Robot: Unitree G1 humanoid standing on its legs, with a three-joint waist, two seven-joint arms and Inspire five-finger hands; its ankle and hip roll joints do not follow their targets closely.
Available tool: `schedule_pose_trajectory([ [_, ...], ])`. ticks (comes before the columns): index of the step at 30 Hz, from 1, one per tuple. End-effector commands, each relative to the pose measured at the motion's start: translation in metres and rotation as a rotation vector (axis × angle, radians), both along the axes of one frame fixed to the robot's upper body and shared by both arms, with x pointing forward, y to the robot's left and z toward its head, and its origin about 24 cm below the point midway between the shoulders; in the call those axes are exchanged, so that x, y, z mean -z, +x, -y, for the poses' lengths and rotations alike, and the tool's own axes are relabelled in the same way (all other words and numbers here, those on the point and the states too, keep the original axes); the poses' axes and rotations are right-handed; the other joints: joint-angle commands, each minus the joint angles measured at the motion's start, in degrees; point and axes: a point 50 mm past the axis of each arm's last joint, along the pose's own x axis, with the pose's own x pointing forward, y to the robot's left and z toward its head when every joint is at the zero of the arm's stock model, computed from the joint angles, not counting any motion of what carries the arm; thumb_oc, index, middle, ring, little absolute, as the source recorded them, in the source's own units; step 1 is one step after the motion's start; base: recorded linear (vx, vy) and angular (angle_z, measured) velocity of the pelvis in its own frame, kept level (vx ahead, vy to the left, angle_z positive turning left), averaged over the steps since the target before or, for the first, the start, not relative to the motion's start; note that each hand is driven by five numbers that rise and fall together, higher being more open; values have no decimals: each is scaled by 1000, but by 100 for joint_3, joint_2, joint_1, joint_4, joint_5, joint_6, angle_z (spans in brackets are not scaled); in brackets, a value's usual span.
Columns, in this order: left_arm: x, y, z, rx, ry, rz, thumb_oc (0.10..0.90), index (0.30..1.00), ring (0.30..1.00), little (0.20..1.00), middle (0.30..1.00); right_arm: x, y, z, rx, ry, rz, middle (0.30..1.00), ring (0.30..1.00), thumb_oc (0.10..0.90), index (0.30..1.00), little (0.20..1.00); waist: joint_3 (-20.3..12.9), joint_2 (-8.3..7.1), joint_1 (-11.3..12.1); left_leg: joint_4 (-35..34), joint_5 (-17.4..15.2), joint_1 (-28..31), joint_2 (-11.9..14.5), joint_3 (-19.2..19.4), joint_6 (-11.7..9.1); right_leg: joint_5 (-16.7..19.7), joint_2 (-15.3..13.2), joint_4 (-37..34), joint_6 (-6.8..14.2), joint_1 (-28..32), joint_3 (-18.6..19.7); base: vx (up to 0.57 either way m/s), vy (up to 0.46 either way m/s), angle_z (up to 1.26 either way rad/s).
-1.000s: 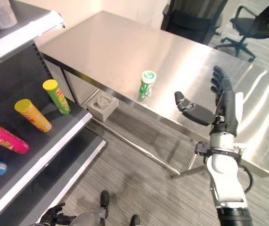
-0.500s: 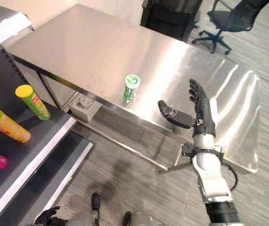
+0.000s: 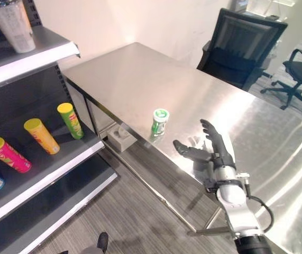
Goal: Put the goods on the table back onto the shelves and tidy them up.
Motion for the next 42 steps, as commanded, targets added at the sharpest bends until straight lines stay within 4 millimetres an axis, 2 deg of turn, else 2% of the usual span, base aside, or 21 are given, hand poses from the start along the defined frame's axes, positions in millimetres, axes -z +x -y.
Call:
schedule_pose_trajectory([
  [1, -5, 21, -14, 77, 53, 31, 800, 900, 900, 900, 900, -67, 17, -8, -60, -71, 279, 900, 900, 800, 900, 900, -65, -140, 66, 20, -511, 164, -107, 95, 54, -86, -296, 138, 324, -28, -190, 10, 35, 6],
  [13, -7, 22, -17, 70, 62, 40, 800, 900, 900, 900, 900, -50, 38, -4, -6, -34, 176, 900, 900, 800, 900, 900, -54, -258, 392, 20, -525, 75, -266, -44, 124, -11, -496, 216, 419, -36, -445, -1, 30, 7],
  [25, -9, 27, -19, 73, 70, 57, 800, 900, 900, 900, 900, -51, 54, -8, 28, -43, 170, 900, 900, 800, 900, 900, -5, -342, 556, 20, -535, -22, -367, -122, 182, 48, -611, 277, 472, -111, -545, 12, 17, 6],
  [26, -10, 28, -19, 75, 69, 62, 800, 900, 900, 900, 900, -52, 56, -8, 32, -44, 170, 752, 752, 701, 752, 752, 4, -346, 567, 20, -529, -35, -367, -127, 185, 53, -620, 285, 477, -124, -558, 4, 13, 9],
  [27, -10, 29, -19, 78, 69, 63, 800, 900, 900, 900, 900, -53, 57, -8, 34, -51, 170, 300, 300, 400, 300, 300, 5, -353, 574, 20, -531, -42, -373, -138, 189, 54, -626, 290, 479, -126, -569, 5, 4, 8],
  [34, -10, 29, -20, 68, 78, 63, 800, 900, 900, 900, 900, -57, 59, -8, 41, -53, 185, 300, 300, 400, 300, 300, 33, -373, 594, 20, -542, -52, -391, -154, 201, 47, -648, 332, 487, -147, -595, 3, 2, 2],
  [42, -12, 32, -22, 57, 82, 79, 800, 900, 900, 900, 900, -68, 52, -2, 54, -65, 242, 300, 300, 400, 300, 300, 42, -387, 528, 20, -575, 4, -373, -113, 203, 26, -632, 345, 484, -147, -556, 0, 0, 0],
])
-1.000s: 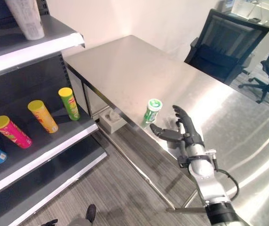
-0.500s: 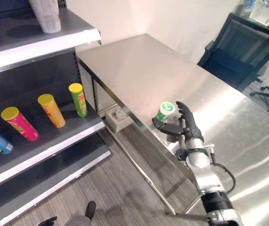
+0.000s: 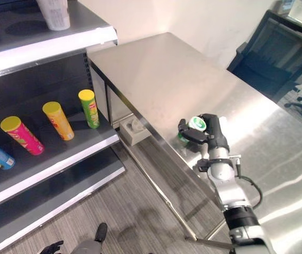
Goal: Put the goods on the table back onto the shelves and tidy them up.
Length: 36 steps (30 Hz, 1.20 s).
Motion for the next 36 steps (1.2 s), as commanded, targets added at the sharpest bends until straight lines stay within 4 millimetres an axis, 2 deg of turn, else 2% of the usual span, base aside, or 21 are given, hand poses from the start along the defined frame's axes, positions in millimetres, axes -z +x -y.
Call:
schedule_pose_trajectory([
  [1, -4, 10, -8, 34, 38, 20, 800, 900, 900, 900, 900, -51, 3, 3, -29, -77, 201, 300, 300, 400, 300, 300, -164, 85, 103, 15, -586, 211, 7, 191, 105, 61, -286, 341, 308, -151, -103, -9, -35, -2],
  [7, -7, 13, -13, 38, 51, 30, 800, 900, 900, 900, 900, -82, -11, 4, -45, -122, 339, 300, 300, 400, 300, 300, -200, 92, 15, 15, -609, 298, 80, 241, 73, 16, -248, 323, 289, -107, -72, -6, -30, -2],
  [8, -7, 13, -13, 39, 51, 30, 800, 900, 900, 900, 900, -82, -11, 4, -45, -122, 339, 300, 300, 400, 300, 300, -199, 93, 18, 15, -609, 300, 81, 241, 72, 15, -247, 323, 288, -105, -72, -15, -57, -3],
  [13, -9, 16, -17, 44, 57, 38, 800, 900, 900, 900, 900, -138, -28, -10, -157, -144, 574, 300, 300, 400, 300, 300, -283, 87, -71, 15, -572, 372, 228, 263, -39, -95, -104, 308, 208, -44, -9, -27, -103, -4],
  [15, -9, 16, -16, 51, 53, 40, 800, 900, 900, 900, 900, -153, -32, -14, -193, -154, 631, 300, 300, 400, 300, 300, -305, 84, -74, 15, -537, 360, 274, 239, -86, -127, -30, 264, 172, -26, 20, -35, -119, -3],
  [17, -8, 16, -15, 56, 42, 36, 800, 900, 900, 900, 900, -175, -36, -28, -281, -135, 721, 300, 300, 400, 300, 300, -317, 93, -68, 15, -444, 304, 382, 183, -186, -183, 96, 198, 102, 3, 42, -82, -185, -3],
  [23, -5, 12, -11, 73, 23, 9, 800, 900, 900, 900, 900, -205, -40, -54, -483, -17, 836, 300, 300, 400, 300, 300, -302, 137, 3, 15, -192, 161, 619, 12, -394, -297, 410, 63, -71, 70, 20, -89, -182, 10],
  [25, -6, 14, -13, 79, 23, 9, 800, 900, 900, 900, 900, -218, -44, -69, -618, 70, 882, 300, 300, 400, 300, 300, -215, 164, 57, 89, -56, 29, 745, -154, -480, -360, 591, 46, -194, 68, 75, -133, -268, 28],
  [27, -7, 14, -15, 77, 23, 9, 800, 900, 900, 900, 900, -231, -47, -82, -715, 71, 903, 300, 300, 400, 300, 300, -143, 242, 136, 162, 76, -116, 827, -336, -550, -417, 720, 38, -285, 80, 18, -142, -204, 44],
  [28, -8, 16, -17, 79, 26, 18, 800, 900, 900, 900, 900, -240, -50, -88, -765, 66, 920, 300, 300, 400, 300, 300, -28, 298, 159, 351, 189, -400, 855, -327, -614, -445, 719, 38, -314, 77, -114, -183, -97, 46],
  [29, -8, 19, -18, 84, 30, 23, 800, 900, 900, 900, 900, -243, -50, -91, -778, 50, 920, 300, 300, 400, 300, 300, 6, 290, 125, 467, 225, -533, 902, -122, -611, -426, 678, 38, -312, 47, -210, -279, -62, 99],
  [30, -9, 21, -20, 92, 39, 25, 800, 900, 900, 900, 900, -249, -51, -94, -807, 33, 913, 300, 300, 400, 300, 300, 8, 247, 34, 788, 137, -608, 1085, 531, -482, -366, 578, 38, -307, -45, -438, -217, -19, 119],
  [33, -8, 18, -20, 92, 43, 11, 800, 900, 900, 900, 900, -255, -50, -107, -873, 43, 908, 300, 300, 400, 300, 300, 0, 213, -5, 1208, -288, -401, 1129, 782, -436, -240, 431, 38, -304, -112, -601, -112, 22, 84],
  [34, -8, 17, -20, 84, 43, 6, 800, 900, 900, 900, 900, -260, -50, -115, -912, 25, 900, 300, 300, 400, 300, 300, -54, 235, -102, 1358, -628, -112, 1289, 949, -496, -314, 389, 51, -266, -97, -682, -41, 77, 20],
  [36, -7, 16, -19, 89, 40, 1, 800, 900, 900, 900, 900, -263, -49, -125, -946, 12, 886, 300, 300, 400, 300, 300, -123, 266, -135, 1376, -773, 153, 1381, 1129, -528, -280, 321, 65, -247, -133, -856, -17, 109, 46],
])
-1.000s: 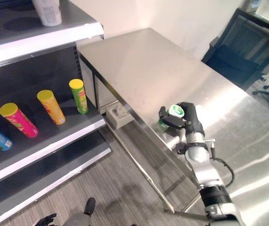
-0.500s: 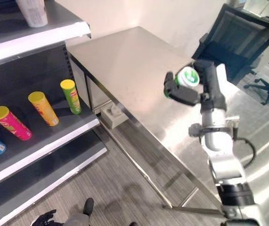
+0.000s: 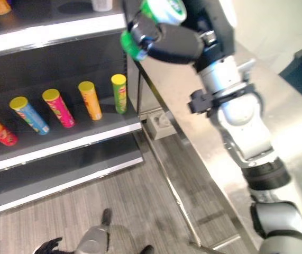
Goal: Put the goods on the table back onto the shelves and tidy them up.
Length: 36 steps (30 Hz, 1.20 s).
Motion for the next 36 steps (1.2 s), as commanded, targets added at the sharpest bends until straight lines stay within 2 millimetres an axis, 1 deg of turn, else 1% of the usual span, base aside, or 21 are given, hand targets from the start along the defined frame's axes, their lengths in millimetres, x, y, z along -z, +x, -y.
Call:
schedule_pose_trajectory([
  [1, -7, 22, -5, 65, 21, 74, 800, 900, 900, 900, 900, -46, -19, -13, -116, 53, 191, 300, 300, 400, 300, 300, -635, 67, -96, -205, -509, 390, 377, -31, -308, -132, 7, 20, 465, -520, 265, 19, 152, 61],
  [3, -6, 21, -2, 84, 12, 64, 800, 900, 900, 900, 900, -53, -22, -15, -115, 39, 215, 300, 300, 400, 300, 300, -794, 173, -162, -638, -429, 602, 316, 137, -322, -81, -13, 23, 517, -518, 118, 63, 223, 79],
  [4, -5, 19, 1, 92, 6, 56, 800, 900, 900, 900, 900, -55, -18, -22, -126, 36, 210, 300, 300, 400, 300, 300, -959, 258, -127, -1161, -340, 801, 187, 178, -329, 6, -82, 27, 567, -486, 22, 79, 270, 98],
  [5, -5, 20, 1, 91, 3, 60, 800, 900, 900, 900, 900, -56, -15, -24, -119, 28, 205, 300, 300, 400, 300, 300, -1000, 268, -103, -1305, -297, 844, 138, 173, -333, 45, -125, 31, 593, -472, -35, 78, 271, 95],
  [7, -5, 21, 2, 82, -1, 62, 800, 900, 900, 900, 900, -56, -13, -28, -119, 25, 201, 300, 300, 400, 300, 300, -1028, 279, -75, -1357, -283, 846, 80, 131, -316, 94, -184, 33, 629, -459, -83, 20, 148, 47],
  [9, -5, 21, 2, 69, -7, 72, 800, 900, 900, 900, 900, -58, -5, -35, -103, 16, 191, 300, 300, 400, 300, 300, -1077, 304, 92, -1395, -340, 816, -94, 6, -230, 238, -374, 49, 718, -438, -175, 11, 213, 42],
  [17, -5, 13, -4, 63, 17, 48, 800, 900, 900, 900, 900, -59, 15, -39, -9, 10, 168, 300, 300, 400, 300, 300, -1080, 250, 418, -1406, -481, 694, -581, -228, 40, 543, -901, 218, 999, -463, -306, 8, 173, 12],
  [18, -6, 14, -6, 72, 24, 53, 800, 900, 900, 900, 900, -59, 19, -38, 26, 6, 165, 300, 300, 400, 300, 300, -1074, 253, 494, -1406, -521, 668, -718, -273, 113, 547, -1045, 370, 1066, -481, -354, 15, 132, 3],
  [20, -7, 15, -7, 80, 27, 55, 800, 900, 900, 900, 900, -58, 23, -36, 51, 3, 157, 300, 300, 400, 300, 300, -1058, 249, 534, -1410, -557, 673, -802, -289, 168, 517, -1161, 569, 1111, -530, -358, 26, 207, 10],
  [21, -9, 18, -10, 88, 33, 63, 800, 900, 900, 900, 900, -60, 28, -34, 90, -9, 154, 300, 300, 400, 300, 300, -994, 284, 560, -1423, -610, 739, -902, -322, 260, 554, -1365, 1020, 1146, -644, -318, 29, 213, 14],
  [23, -11, 26, -11, 110, 44, 78, 800, 900, 900, 900, 900, -60, 30, -31, 111, -15, 153, 300, 300, 400, 300, 300, -941, 290, 535, -1423, -618, 737, -947, -387, 293, 536, -1443, 1307, 1165, -759, -181, 15, 113, 19],
  [24, -13, 31, -13, 124, 51, 93, 800, 900, 900, 900, 900, -60, 33, -27, 136, -22, 145, 300, 300, 400, 300, 300, -898, 287, 478, -1423, -627, 739, -963, -468, 322, 549, -1421, 1487, 1153, -889, 77, -75, 52, 24],
  [25, -15, 40, -13, 141, 54, 115, 800, 900, 900, 900, 900, -61, 34, -23, 158, -29, 143, 300, 300, 400, 300, 300, -846, 282, 387, -1423, -490, 656, -985, -550, 369, 587, -1289, 1442, 1015, -1056, 423, -59, -65, 22],
  [26, -23, 57, -16, 144, 55, 184, 800, 900, 900, 900, 900, -65, 43, -18, 214, -55, 124, 300, 300, 400, 300, 300, -785, 275, 242, -1423, -435, 618, -967, -846, 349, 462, -831, 983, 1003, -1344, 1511, -66, -71, 60],
  [27, -23, 58, -15, 144, 54, 185, 800, 900, 900, 900, 900, -65, 43, -19, 214, -56, 125, 300, 300, 400, 300, 300, -794, 274, 241, -1423, -422, 596, -970, -845, 351, 483, -831, 966, 1001, -1359, 1511, 37, -109, 89],
  [28, -25, 62, -17, 147, 60, 192, 800, 900, 900, 900, 900, -68, 45, -10, 248, -48, 133, 300, 300, 400, 300, 300, -748, 228, 199, -1423, -418, 583, -978, -974, 338, 434, -697, 779, 979, -1422, 1813, 31, -84, 107],
  [29, -30, 68, -21, 156, 70, 222, 800, 900, 900, 900, 900, -70, 51, -1, 320, -69, 114, 300, 300, 400, 300, 300, -733, 150, 219, -1423, -386, 548, -1013, -1133, 320, 453, -654, 540, 1066, -1295, 1926, 53, -115, 76],
  [31, -29, 67, -18, 131, 44, 236, 800, 900, 900, 900, 900, -70, 55, -3, 316, -55, 95, 300, 300, 400, 300, 300, -807, 37, 208, -1423, -389, 496, -1042, -1356, 284, 533, -645, 321, 1038, -1105, 1822, 106, -184, 124],
  [32, -27, 64, -15, 109, 30, 230, 800, 900, 900, 900, 900, -68, 57, -2, 325, -56, 88, 300, 300, 400, 300, 300, -924, -8, 199, -1423, -384, 475, -981, -1442, 226, 582, -575, 85, 1049, -922, 1678, 240, -327, 149],
  [33, -21, 52, -11, 97, 10, 195, 800, 900, 900, 900, 900, -67, 60, -1, 354, -83, 91, 300, 300, 400, 300, 300, -1023, -83, 284, -1423, -370, 472, -891, -1525, 158, 513, -492, -10, 1014, -774, 1575, 241, -340, 82],
  [36, -13, 37, -6, 100, 2, 126, 800, 900, 900, 900, 900, -66, 63, 0, 389, -103, 90, 300, 300, 400, 300, 300, -1065, -142, 338, -1423, -364, 475, -825, -1646, 111, 395, -456, -10, 975, -633, 1310, 87, -159, 43],
])
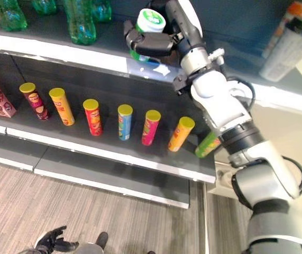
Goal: Put the goods on the table back onto the shelves and tidy them up.
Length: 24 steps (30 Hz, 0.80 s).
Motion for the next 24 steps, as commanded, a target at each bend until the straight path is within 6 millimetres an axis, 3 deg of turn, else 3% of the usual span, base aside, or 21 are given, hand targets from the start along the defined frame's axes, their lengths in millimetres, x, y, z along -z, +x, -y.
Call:
schedule_pose_trajectory([
  [1, -8, 13, -20, 72, 79, 5, 800, 900, 900, 900, 900, -66, -24, -5, -5, -19, 255, 300, 300, 400, 300, 300, -441, 2, -36, 10, -327, -144, -144, 405, -10, 124, -580, 78, 513, -186, -185, 40, -62, 20],
  [7, -7, 14, -19, 100, 92, -3, 800, 900, 900, 900, 900, -68, -21, -1, 47, -79, 260, 300, 300, 400, 300, 300, -447, -42, -91, 10, -340, -124, -94, 393, -26, 78, -571, 78, 496, -121, -349, 17, -23, 7],
  [17, -8, 18, -16, 131, 98, 10, 800, 900, 900, 900, 900, -60, -3, 22, 199, -106, 188, 300, 300, 400, 300, 300, -430, -100, -250, 10, -414, -74, -82, 534, -5, 124, -613, 78, 509, -143, -314, -2, 7, -4],
  [24, -6, 14, -15, 127, 97, -3, 800, 900, 900, 900, 900, -55, 3, 28, 232, -93, 155, 300, 300, 400, 300, 300, -414, -108, -299, 10, -435, -57, -85, 563, 8, 149, -634, 78, 515, -167, -286, 0, 6, -2],
])
